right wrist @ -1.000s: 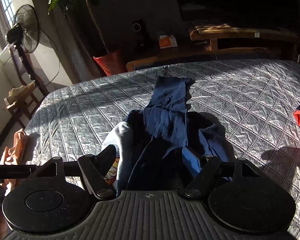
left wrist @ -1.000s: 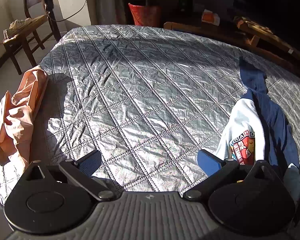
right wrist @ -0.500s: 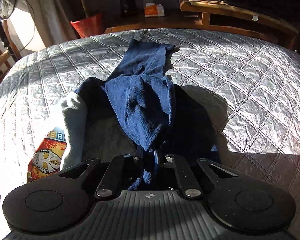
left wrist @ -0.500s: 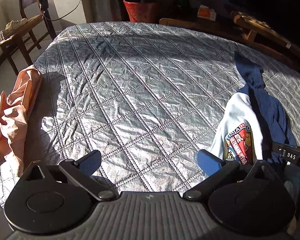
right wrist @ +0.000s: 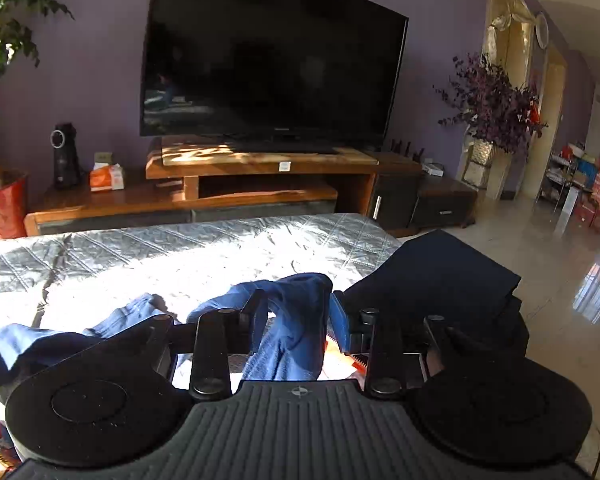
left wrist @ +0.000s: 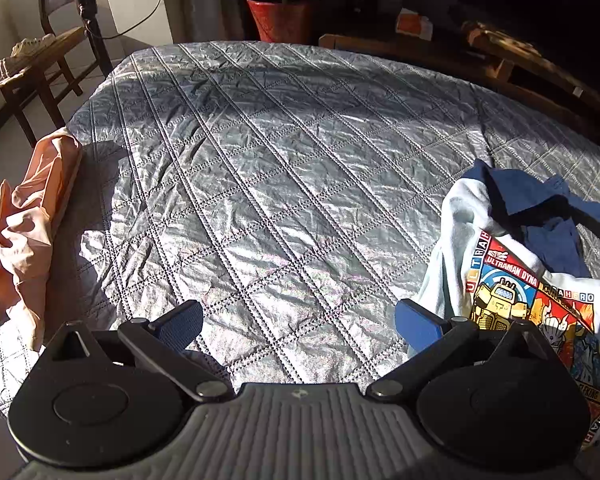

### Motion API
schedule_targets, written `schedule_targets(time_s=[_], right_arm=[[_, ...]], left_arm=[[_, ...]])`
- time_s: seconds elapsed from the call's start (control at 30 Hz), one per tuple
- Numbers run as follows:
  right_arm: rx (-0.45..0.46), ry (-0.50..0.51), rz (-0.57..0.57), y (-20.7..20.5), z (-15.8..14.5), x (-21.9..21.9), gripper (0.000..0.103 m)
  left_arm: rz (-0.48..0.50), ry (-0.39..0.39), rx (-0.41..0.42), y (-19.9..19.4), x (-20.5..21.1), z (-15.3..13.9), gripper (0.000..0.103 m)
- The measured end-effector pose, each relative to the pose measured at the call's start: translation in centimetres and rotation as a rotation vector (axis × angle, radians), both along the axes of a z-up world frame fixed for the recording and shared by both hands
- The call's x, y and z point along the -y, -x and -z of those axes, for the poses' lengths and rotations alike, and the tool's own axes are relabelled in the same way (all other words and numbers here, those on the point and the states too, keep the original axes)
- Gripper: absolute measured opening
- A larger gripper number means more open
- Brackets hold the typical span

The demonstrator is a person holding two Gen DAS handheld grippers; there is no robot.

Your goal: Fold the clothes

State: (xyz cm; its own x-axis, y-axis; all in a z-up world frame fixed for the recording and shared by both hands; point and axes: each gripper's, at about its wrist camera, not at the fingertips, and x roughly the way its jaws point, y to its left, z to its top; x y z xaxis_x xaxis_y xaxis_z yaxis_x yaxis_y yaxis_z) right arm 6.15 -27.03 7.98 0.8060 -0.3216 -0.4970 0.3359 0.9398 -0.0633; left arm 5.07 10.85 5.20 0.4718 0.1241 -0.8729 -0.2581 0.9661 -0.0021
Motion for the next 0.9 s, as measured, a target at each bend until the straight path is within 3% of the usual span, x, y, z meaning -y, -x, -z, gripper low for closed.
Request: schedule_targets(time_s=[0.03,0.07,0.13,0.17,0.23,0.47,0.5,0.53,0.57,0.6,0.63,0.67,0.73,0.8,0.83,0.9], right_arm=[[-0.002,-0.053,-0.072,0.8,0.4,-0.5,0.044],[-0.009,-0.105,-0.145,1.6,0.8,-1.0,0.061],[-0.160,-0.198,-0.327,1.7,2.1,-3.1,0.084],[-0.232,-0.239,-0.413,1.6,2.8,-4.2,0.075],[-0.247,-0.174,-0.423,0.8,3.5,-6.0,0.068],[-0.410,0.080,-0.586,-4.1,6.4,-11.4,0.079],[-0.432,0.124,-0.615,-4.6,6.9,-12.1,0.076],[-0.467,0.135,-0.617,-5.1,7.3,-12.2,0.049],[-0.495,0.103,-0.620,-5.6,7.4,-11.9,0.004],[-0.519,0.069,-0.622,-6.0,7.5,-11.6,0.001],[-0.470,-0.005,-0.605,-6.3,6.7,-10.8,0.017],[-0.422,-0.054,-0.554,-6.8,6.0,-10.1,0.046],[-0.366,-0.098,-0.454,-8.2,5.4,-8.9,0.091],[-0.350,-0.093,-0.358,-10.0,5.5,-8.0,0.071],[-0.392,-0.096,-0.361,-10.8,6.2,-8.1,0.069],[-0.476,-0.098,-0.367,-12.5,7.7,-8.3,0.077]], left_arm=[[-0.002,0.001,-0.001,0.0,0.0,0.0,0.102],[-0.003,0.001,-0.001,0.0,-0.1,0.0,0.102],[0.000,0.000,-0.003,0.0,0.0,0.1,0.102],[0.003,-0.001,-0.005,0.0,0.1,0.2,0.102],[0.007,-0.003,-0.008,0.0,0.2,0.2,0.102],[0.008,-0.002,-0.013,-0.1,0.3,0.4,0.102],[0.006,-0.001,-0.014,-0.1,0.2,0.4,0.102],[0.003,0.000,-0.014,-0.1,0.2,0.5,0.102],[0.000,0.002,-0.016,-0.1,0.1,0.5,0.102],[-0.004,0.004,-0.016,-0.1,0.1,0.5,0.102],[-0.007,0.006,-0.016,-0.1,0.0,0.5,0.102],[-0.010,0.008,-0.017,-0.1,0.0,0.5,0.102],[-0.016,0.012,-0.018,-0.1,-0.1,0.5,0.102],[-0.020,0.013,-0.013,-0.1,-0.1,0.4,0.102],[-0.021,0.009,-0.012,-0.1,-0.1,0.3,0.102],[-0.021,0.010,-0.014,-0.1,-0.1,0.4,0.102]])
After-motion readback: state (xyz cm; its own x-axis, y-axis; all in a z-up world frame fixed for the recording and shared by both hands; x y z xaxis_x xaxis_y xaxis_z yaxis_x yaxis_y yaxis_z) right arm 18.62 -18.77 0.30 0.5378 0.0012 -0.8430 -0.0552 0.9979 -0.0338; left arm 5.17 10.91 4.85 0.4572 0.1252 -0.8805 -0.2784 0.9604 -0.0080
